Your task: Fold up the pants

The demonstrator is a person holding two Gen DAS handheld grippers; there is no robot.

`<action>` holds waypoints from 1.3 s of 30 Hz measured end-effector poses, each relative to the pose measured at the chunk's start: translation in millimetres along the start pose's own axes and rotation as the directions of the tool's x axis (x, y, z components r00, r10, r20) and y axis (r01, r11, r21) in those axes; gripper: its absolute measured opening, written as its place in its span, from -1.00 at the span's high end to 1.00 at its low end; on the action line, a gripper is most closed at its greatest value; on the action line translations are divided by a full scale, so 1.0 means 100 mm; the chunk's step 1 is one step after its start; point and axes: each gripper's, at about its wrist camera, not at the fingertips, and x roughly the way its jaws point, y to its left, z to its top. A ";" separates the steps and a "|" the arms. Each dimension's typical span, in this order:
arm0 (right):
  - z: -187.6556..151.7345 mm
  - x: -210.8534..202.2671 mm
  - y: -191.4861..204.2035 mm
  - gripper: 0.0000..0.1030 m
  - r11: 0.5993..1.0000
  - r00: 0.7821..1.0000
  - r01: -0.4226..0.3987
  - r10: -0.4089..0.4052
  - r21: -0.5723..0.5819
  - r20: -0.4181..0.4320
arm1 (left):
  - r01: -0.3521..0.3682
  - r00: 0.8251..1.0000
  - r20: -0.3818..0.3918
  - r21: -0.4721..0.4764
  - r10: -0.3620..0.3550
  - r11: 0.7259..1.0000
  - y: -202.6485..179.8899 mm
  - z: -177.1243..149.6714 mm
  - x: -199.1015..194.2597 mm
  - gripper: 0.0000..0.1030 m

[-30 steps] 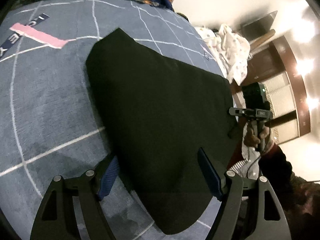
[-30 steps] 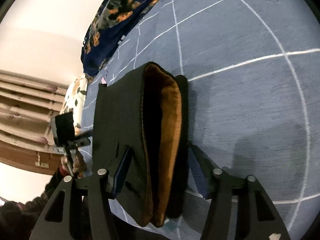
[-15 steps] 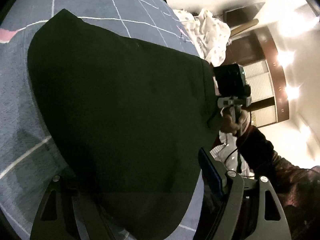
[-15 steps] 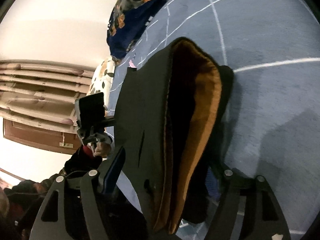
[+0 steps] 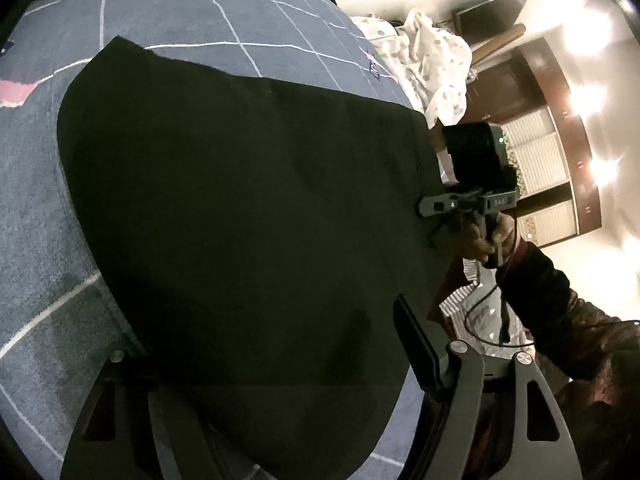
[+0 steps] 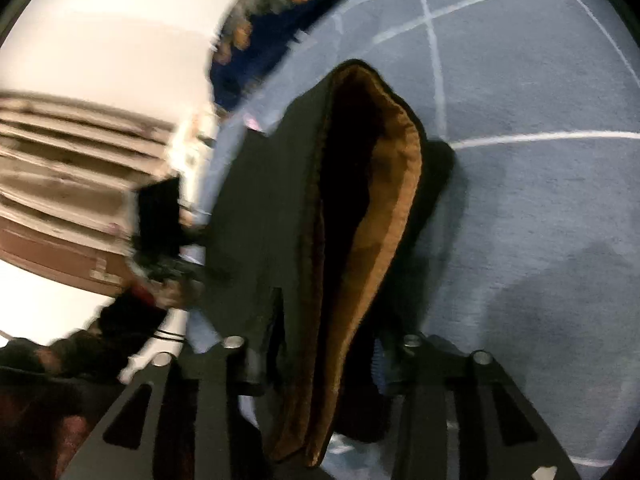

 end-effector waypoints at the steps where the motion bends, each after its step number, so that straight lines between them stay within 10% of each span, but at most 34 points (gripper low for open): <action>1: 0.01 -0.01 -0.01 0.10 1.000 1.000 -0.010 0.010 0.001 -0.003 | 0.001 1.000 -0.004 0.000 -0.001 1.000 0.01 0.00 -0.01 -0.43; 9: 0.10 0.11 0.10 0.01 1.000 1.000 -0.007 0.007 -0.018 -0.015 | 0.012 0.999 0.039 -0.011 -0.011 1.000 0.05 -0.02 0.00 -0.40; 12: 0.08 0.19 0.08 0.37 1.000 0.999 0.001 -0.001 0.002 0.035 | -0.121 0.988 0.093 -0.010 0.122 0.993 0.00 -0.06 0.03 0.27; 20: -0.06 0.14 0.15 0.50 0.999 0.986 -0.015 0.009 0.038 0.166 | -0.223 0.959 0.166 -0.052 0.229 0.973 -0.14 -0.16 0.00 0.54; 29: -0.09 0.24 0.39 0.53 0.997 0.966 -0.074 0.064 0.032 0.249 | -0.264 0.935 0.226 -0.067 0.272 0.962 -0.32 -0.33 -0.21 0.66; 39: 0.14 0.60 0.82 0.54 0.995 0.962 -0.099 0.099 -0.014 0.254 | -0.413 0.862 0.286 -0.078 0.417 0.907 -0.47 -0.55 -0.51 0.67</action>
